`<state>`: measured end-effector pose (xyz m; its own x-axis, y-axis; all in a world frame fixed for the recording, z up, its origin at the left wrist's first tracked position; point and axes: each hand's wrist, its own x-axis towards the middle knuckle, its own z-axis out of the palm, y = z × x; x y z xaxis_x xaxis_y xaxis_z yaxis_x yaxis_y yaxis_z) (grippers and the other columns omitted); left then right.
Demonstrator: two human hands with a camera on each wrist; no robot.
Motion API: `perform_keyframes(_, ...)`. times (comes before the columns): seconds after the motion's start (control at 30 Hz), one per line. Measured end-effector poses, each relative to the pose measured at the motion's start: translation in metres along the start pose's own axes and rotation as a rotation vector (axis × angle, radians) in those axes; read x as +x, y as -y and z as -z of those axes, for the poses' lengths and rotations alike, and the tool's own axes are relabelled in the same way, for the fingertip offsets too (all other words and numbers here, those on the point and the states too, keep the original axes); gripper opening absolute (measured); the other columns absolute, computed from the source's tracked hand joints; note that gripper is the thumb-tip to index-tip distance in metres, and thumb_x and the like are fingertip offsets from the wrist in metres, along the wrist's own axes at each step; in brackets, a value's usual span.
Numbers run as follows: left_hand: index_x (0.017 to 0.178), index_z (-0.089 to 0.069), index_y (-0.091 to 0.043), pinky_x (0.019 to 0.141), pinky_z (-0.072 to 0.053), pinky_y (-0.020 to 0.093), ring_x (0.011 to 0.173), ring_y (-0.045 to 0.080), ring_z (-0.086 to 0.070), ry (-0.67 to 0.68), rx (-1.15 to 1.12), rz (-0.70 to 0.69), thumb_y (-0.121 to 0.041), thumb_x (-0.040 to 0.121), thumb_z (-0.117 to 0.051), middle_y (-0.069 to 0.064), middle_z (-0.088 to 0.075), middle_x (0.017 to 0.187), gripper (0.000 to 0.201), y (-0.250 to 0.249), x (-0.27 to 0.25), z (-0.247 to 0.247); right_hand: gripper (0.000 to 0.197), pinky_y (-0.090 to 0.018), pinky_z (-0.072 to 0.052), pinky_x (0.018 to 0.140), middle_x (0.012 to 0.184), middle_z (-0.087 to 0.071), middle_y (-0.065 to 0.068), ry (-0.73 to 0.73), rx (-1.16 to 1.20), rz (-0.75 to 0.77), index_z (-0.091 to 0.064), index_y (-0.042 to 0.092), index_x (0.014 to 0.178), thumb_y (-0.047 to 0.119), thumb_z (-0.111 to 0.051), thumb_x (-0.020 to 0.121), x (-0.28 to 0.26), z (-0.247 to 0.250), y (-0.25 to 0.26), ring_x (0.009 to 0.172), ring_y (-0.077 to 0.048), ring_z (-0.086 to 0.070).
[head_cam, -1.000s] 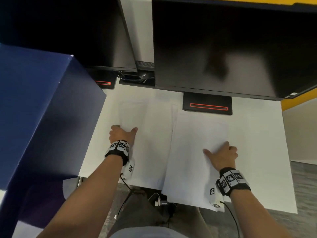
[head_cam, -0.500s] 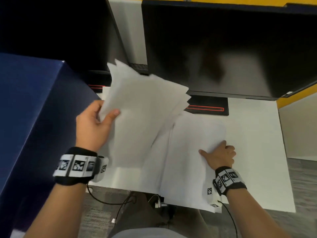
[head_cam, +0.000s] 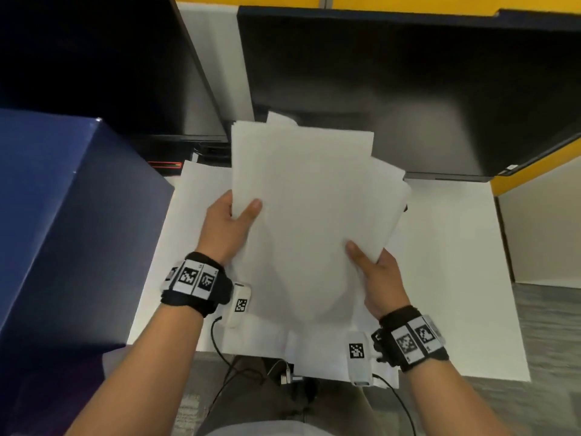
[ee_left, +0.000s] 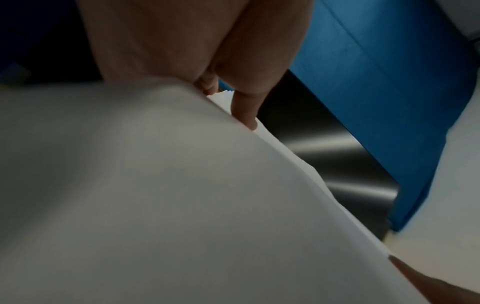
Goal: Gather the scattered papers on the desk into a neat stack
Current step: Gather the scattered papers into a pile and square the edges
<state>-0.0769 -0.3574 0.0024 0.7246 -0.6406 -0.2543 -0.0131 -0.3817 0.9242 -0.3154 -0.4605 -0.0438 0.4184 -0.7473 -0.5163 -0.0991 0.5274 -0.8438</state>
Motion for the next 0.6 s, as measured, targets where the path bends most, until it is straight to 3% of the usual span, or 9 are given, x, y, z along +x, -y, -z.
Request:
perform_keyframes(0.1, 0.121, -0.063, -0.018, 0.066, -0.055, 0.014, 0.084, -0.005, -0.071, 0.094, -0.073, -0.015, -0.020, 0.098, -0.061, -0.011, -0.073, 0.102, 0.023, -0.014, -0.014, -0.013, 0.051, -0.056, -0.046, 0.103, 0.127, -0.067, -0.017, 0.022, 0.269, -0.059, -0.058, 0.007, 0.133, 0.016, -0.071, 0.084, -0.012, 0.018, 0.002, 0.118, -0.036, -0.063)
perform_keyframes(0.2, 0.128, -0.057, -0.012, 0.078, -0.056, 0.021, 0.101, 0.010, -0.072, 0.171, -0.224, -0.187, -0.011, 0.098, -0.058, 0.000, -0.072, 0.117, 0.030, -0.041, -0.025, -0.010, 0.079, -0.056, -0.044, 0.104, 0.138, -0.057, -0.022, 0.144, 0.428, -0.105, -0.047, 0.005, 0.142, 0.025, -0.083, 0.074, -0.025, 0.044, 0.013, 0.126, -0.038, -0.056)
perform_keyframes(0.27, 0.129, -0.057, -0.012, 0.081, -0.056, 0.022, 0.104, 0.012, -0.071, 0.191, -0.225, -0.217, -0.012, 0.098, -0.058, 0.001, -0.071, 0.120, 0.031, -0.049, -0.025, -0.010, 0.074, -0.055, -0.045, 0.103, 0.139, -0.057, -0.020, 0.184, 0.429, -0.130, -0.053, 0.005, 0.138, 0.028, -0.083, 0.074, -0.034, 0.055, 0.022, 0.127, -0.035, -0.057)
perform_keyframes(0.37, 0.130, -0.058, -0.017, 0.085, -0.058, 0.026, 0.101, 0.006, -0.071, 0.208, -0.059, -0.061, -0.029, 0.097, -0.063, -0.006, -0.072, 0.117, 0.035, -0.029, -0.014, -0.024, 0.033, -0.050, -0.051, 0.097, 0.124, -0.068, -0.019, 0.077, 0.310, -0.140, -0.072, 0.003, 0.116, 0.018, -0.066, 0.087, -0.035, 0.062, 0.023, 0.115, -0.032, -0.066)
perform_keyframes(0.47, 0.127, -0.056, -0.019, 0.095, -0.055, 0.038, 0.104, 0.014, -0.069, 0.283, 0.111, 0.184, -0.047, 0.086, -0.071, -0.004, -0.071, 0.119, 0.052, 0.023, -0.001, -0.047, 0.033, -0.050, -0.052, 0.098, 0.114, -0.073, -0.018, -0.128, 0.067, -0.131, -0.068, 0.000, 0.117, 0.014, -0.071, 0.088, -0.016, 0.068, -0.004, 0.107, -0.033, -0.070)
perform_keyframes(0.6, 0.137, -0.049, -0.012, 0.099, -0.048, 0.034, 0.115, 0.024, -0.062, 0.295, 0.292, 0.330, -0.039, 0.088, -0.070, 0.006, -0.063, 0.133, 0.059, 0.090, -0.003, -0.078, 0.033, -0.046, -0.054, 0.097, 0.113, -0.074, -0.007, -0.273, -0.407, -0.154, -0.068, 0.013, 0.118, 0.024, -0.072, 0.086, 0.006, 0.074, -0.056, 0.100, -0.025, -0.070)
